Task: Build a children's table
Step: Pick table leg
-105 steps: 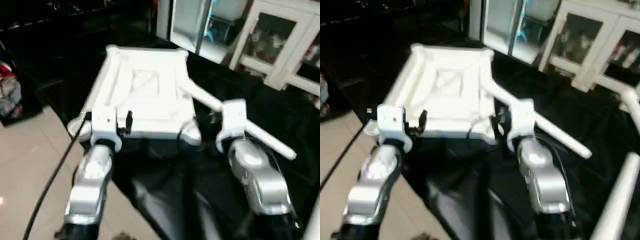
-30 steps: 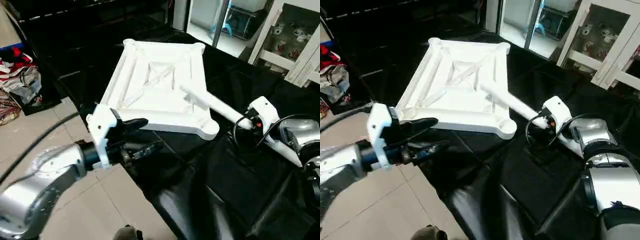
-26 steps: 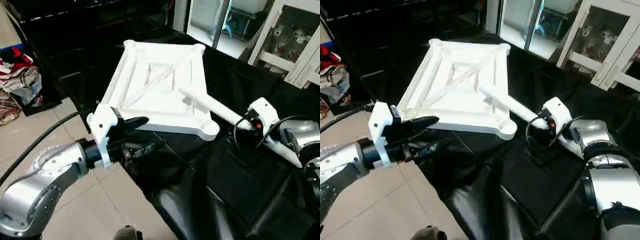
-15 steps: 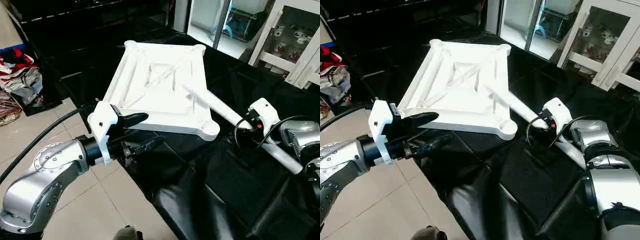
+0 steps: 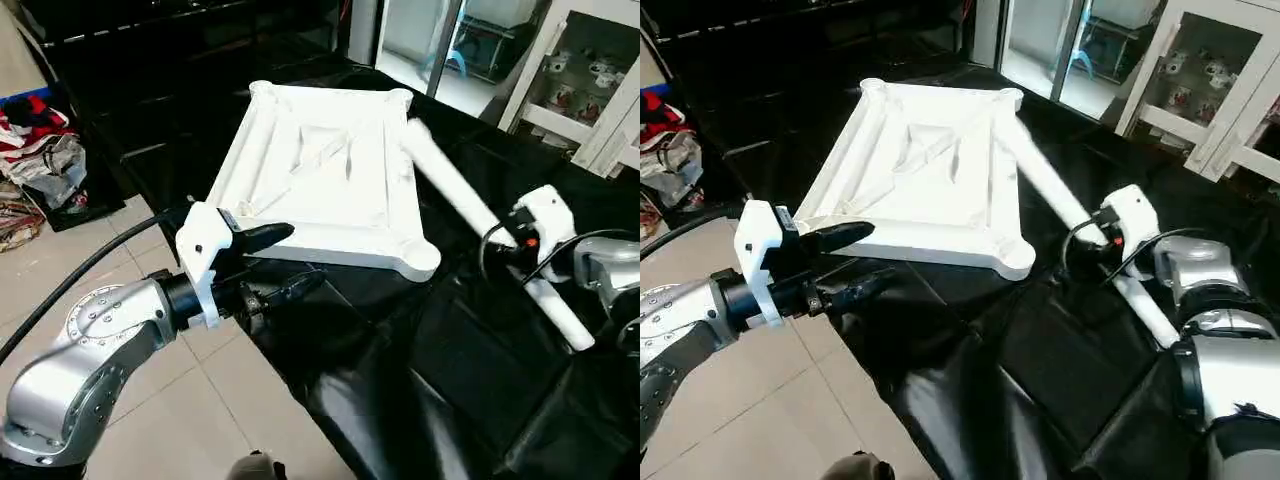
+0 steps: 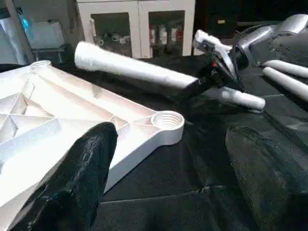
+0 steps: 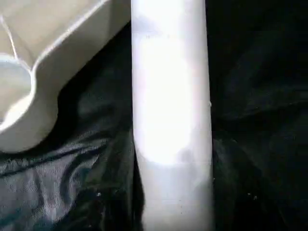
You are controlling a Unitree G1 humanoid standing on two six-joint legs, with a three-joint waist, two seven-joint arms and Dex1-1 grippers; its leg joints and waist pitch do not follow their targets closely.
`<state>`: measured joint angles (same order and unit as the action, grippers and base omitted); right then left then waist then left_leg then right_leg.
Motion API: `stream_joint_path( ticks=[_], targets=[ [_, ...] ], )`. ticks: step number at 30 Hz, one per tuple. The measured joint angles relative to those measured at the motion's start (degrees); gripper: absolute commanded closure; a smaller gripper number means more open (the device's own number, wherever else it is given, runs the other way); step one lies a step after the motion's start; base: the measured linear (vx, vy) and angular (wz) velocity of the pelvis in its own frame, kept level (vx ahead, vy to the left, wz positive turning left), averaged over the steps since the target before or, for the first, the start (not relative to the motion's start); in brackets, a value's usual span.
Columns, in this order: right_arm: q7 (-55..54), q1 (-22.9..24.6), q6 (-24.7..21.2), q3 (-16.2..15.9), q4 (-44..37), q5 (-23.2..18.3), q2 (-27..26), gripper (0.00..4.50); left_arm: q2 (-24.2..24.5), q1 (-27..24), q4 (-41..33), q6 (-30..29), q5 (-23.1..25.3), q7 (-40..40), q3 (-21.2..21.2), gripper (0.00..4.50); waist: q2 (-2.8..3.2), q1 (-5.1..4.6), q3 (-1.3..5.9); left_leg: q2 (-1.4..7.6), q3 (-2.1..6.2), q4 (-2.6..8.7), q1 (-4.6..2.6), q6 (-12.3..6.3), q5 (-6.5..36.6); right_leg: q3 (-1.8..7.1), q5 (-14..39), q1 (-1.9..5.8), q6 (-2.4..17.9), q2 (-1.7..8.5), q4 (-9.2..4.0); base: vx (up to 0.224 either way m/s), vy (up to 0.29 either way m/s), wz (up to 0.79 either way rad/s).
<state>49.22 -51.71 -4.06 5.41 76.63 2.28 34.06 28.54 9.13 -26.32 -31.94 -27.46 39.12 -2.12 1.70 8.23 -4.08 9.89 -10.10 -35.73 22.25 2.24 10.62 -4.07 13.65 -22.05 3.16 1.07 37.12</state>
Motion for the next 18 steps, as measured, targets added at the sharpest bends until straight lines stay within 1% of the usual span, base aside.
stream_joint_path(
  ticks=[3,5,6,8,9,11,12,13,14,15,16,18],
  targets=[
    [-0.7,-0.2,0.3,4.3,-0.1,-3.5,0.3,2.99,-1.7,0.7,3.2,0.3,2.6,-4.2,0.0,0.44,0.00,-0.03,0.00,0.00,-0.01,-0.01,0.00,-0.13,-0.1,-0.01,0.0,-0.01,0.0,0.00,0.01,0.000,0.000,0.00],
    [-2.2,-0.4,-0.3,8.7,-1.8,-8.0,-0.4,2.99,-4.5,2.5,6.9,1.2,5.6,-9.3,0.3,0.44,-0.01,-0.10,-0.01,0.00,-0.02,-0.01,0.05,-0.24,-0.2,-0.01,-0.1,-0.05,-0.1,0.00,0.02,0.000,0.000,0.00],
    [-2.7,-1.1,-1.0,11.2,-4.1,-11.2,-1.8,3.00,-6.1,3.8,9.1,1.6,7.1,-12.3,1.0,0.44,-0.02,-0.33,-0.01,0.01,-0.03,-0.02,0.09,-0.27,-0.2,0.00,-0.1,-0.13,-0.1,0.00,0.04,0.000,0.000,0.00],
    [-2.0,-0.2,-4.7,14.3,-13.7,-16.5,-5.0,3.00,-9.5,6.4,11.2,1.6,7.3,-16.2,2.6,0.44,-0.02,-0.84,-0.02,0.02,-0.05,-0.02,0.11,-0.28,-0.2,0.00,-0.2,-0.14,-0.2,0.00,0.03,0.000,0.000,0.00],
    [-1.3,0.9,-7.2,14.9,-20.9,-19.2,-7.2,3.00,-10.7,7.9,11.5,1.7,6.9,-17.3,2.8,0.44,-0.09,-0.95,0.03,0.04,-0.04,-0.01,0.10,-0.29,-0.2,-0.01,-0.2,-0.13,-0.2,0.00,0.02,0.000,0.000,0.00],
    [-1.3,3.8,-11.1,15.0,-31.0,-22.8,-10.2,3.00,-11.8,9.4,11.6,1.9,6.1,-17.8,3.0,0.44,-0.22,-0.72,0.12,0.06,-0.04,0.01,0.11,-0.35,-0.2,-0.04,-0.1,-0.14,-0.2,0.00,0.00,0.000,0.000,0.00],
    [-4.4,8.1,-14.9,15.5,-41.1,-26.2,-13.5,3.00,-13.1,10.8,12.6,1.8,4.8,-17.6,3.2,0.44,-0.28,-0.22,0.17,0.07,-0.03,0.04,0.12,-0.38,-0.1,-0.06,-0.1,-0.14,-0.3,0.00,-0.03,0.000,0.000,0.00],
    [-6.5,10.3,-16.7,16.2,-46.3,-28.9,-16.6,3.00,-14.1,11.8,13.4,1.8,4.1,-17.4,3.6,0.27,-0.28,-0.06,0.17,0.08,-0.03,0.03,0.12,-0.40,-0.1,-0.05,0.0,-0.14,-0.3,0.00,-0.02,0.000,0.000,0.00],
    [-7.9,11.3,-18.1,15.8,-48.5,-30.3,-18.9,3.00,-14.6,12.6,14.1,1.7,3.3,-17.3,3.5,0.16,-0.18,-0.04,0.19,0.05,-0.07,0.03,0.14,-0.40,-0.1,-0.01,-0.1,-0.19,-0.3,0.03,-0.01,0.000,0.000,0.00],
    [-12.1,11.8,-19.2,15.7,-49.8,-31.7,-22.2,3.00,-16.4,14.1,15.2,1.0,1.6,-16.1,3.4,0.16,-0.16,-0.07,0.18,0.00,-0.10,0.03,0.24,-0.40,-0.1,-0.02,-0.1,-0.26,-0.3,0.10,0.00,0.000,0.000,0.00],
    [-15.2,11.6,-19.4,15.8,-50.0,-32.1,-24.1,3.00,-17.8,14.8,15.6,0.7,0.6,-15.3,2.8,0.06,-0.17,0.01,0.18,-0.01,-0.13,0.02,0.34,-0.45,-0.2,-0.02,-0.1,-0.33,-0.3,0.15,-0.01,0.000,0.000,0.00],
    [-22.3,10.3,-19.8,17.7,-50.6,-34.1,-27.8,3.00,-19.1,15.5,16.2,0.2,0.0,-12.9,-0.6,0.03,-0.08,0.12,0.15,-0.02,-0.38,0.02,0.49,-0.60,-0.3,-0.02,-0.2,-0.48,-0.4,0.30,-0.02,0.000,0.000,0.00]
  ],
)
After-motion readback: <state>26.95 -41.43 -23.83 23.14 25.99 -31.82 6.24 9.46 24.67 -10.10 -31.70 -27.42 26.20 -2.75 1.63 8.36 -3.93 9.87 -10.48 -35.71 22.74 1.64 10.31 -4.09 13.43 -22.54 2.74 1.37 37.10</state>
